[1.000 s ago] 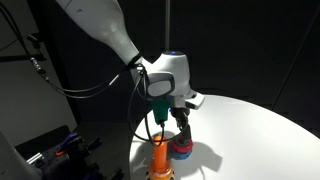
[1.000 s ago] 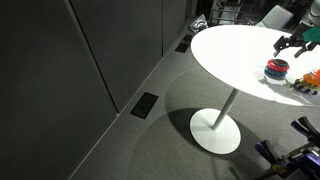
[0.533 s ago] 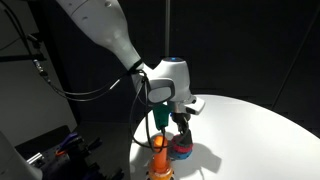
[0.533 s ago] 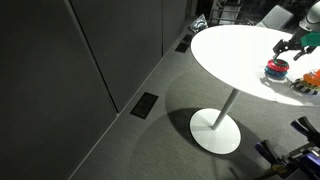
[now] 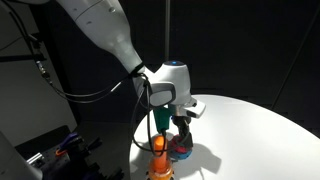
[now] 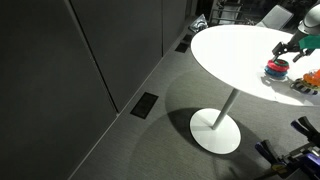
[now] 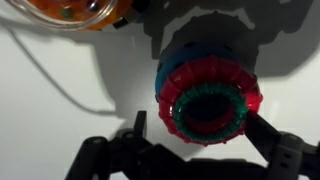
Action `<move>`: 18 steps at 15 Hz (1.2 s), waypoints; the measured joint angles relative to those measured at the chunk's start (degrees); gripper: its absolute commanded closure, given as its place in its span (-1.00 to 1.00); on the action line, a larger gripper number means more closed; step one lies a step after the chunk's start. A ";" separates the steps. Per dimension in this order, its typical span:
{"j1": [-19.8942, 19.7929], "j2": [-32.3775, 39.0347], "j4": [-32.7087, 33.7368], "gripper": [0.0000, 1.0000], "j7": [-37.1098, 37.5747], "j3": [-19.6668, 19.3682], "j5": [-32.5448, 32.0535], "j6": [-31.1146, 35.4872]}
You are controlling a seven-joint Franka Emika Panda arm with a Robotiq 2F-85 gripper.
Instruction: Pick up the green ring and put it on the ring holder
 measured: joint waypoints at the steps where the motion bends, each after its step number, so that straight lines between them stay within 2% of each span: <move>1: 0.00 0.10 0.05 -1.00 0.00 0.00 0.00 0.09; 10: 0.00 0.38 0.34 -1.00 0.02 0.00 0.00 0.21; 13: 0.00 0.49 0.40 -0.71 0.05 0.00 0.00 0.28; 14: 0.00 0.59 0.44 -0.74 0.08 0.00 0.00 0.31; 15: 0.00 0.76 0.51 -0.64 0.09 0.00 0.00 0.36; 16: 0.01 0.83 0.61 -0.70 0.11 0.00 0.00 0.52; 18: 0.02 0.84 0.77 -0.61 0.11 0.00 0.01 0.57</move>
